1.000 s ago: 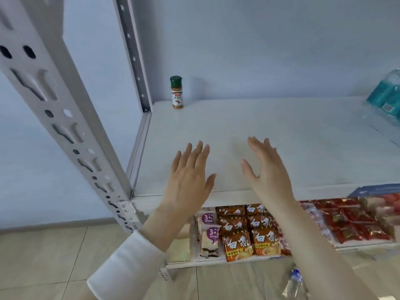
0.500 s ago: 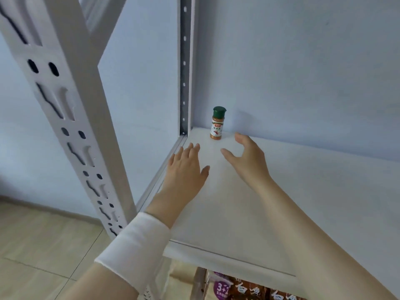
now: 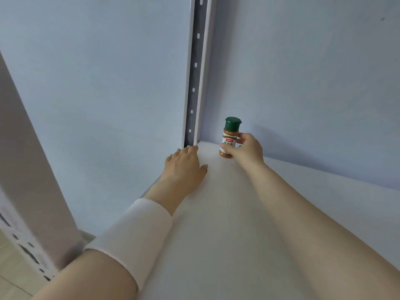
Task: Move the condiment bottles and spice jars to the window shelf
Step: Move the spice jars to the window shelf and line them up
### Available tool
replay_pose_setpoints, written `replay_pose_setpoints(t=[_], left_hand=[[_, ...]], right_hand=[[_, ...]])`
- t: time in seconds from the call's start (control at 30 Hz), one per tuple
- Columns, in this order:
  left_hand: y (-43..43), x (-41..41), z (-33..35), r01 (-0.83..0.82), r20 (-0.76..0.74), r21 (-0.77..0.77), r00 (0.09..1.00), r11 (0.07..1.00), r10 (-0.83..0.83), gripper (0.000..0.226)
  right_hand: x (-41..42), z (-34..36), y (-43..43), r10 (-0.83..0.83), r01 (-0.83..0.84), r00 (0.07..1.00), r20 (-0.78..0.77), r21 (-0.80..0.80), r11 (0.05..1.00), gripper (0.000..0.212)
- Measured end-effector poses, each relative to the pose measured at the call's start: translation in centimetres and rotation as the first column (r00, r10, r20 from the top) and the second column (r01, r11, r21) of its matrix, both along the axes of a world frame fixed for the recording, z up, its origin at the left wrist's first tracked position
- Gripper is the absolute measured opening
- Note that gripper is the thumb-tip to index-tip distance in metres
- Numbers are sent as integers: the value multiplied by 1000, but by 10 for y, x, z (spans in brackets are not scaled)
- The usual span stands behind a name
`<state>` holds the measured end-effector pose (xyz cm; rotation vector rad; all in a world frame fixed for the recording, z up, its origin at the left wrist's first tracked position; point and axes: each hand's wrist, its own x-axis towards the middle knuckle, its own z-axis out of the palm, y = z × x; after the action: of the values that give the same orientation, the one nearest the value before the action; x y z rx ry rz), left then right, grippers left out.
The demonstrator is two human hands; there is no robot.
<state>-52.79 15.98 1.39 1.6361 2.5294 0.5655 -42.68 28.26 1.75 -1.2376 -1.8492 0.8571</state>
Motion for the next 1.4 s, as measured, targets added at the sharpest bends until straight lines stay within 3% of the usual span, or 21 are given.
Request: replay_pose_setpoints(t=[0.2,0.47,0.6,0.97,1.1,1.4], left_hand=[[6,-1,2,-3,-11,-21,1000,1000,3,55],[-14,18,15,30,145,10,989,999,-32,59],[-40,33,23,42,137,46,989,998,-48,59],[-189,97,20,33,180,109,982,993,-53,60],[-249,109,21,21,220,135,974,991,-50,60],[-370,56,12,-106,268,157,961,982,61,59]], right_hand=[[-6,-10,10,-11,10,1000,-16,-44,999,44],[23,11,-25,13,-18,999,-42,-100,995,39],[47,28,-56,40,-47,997,-59,-110,993,36],[103,30,-204,233,-255,960,-154,-141,957,26],[114,28,-259,314,-330,942,-122,-153,931,29],[49,13,-364,462,-478,878,-127,-201,855,27]])
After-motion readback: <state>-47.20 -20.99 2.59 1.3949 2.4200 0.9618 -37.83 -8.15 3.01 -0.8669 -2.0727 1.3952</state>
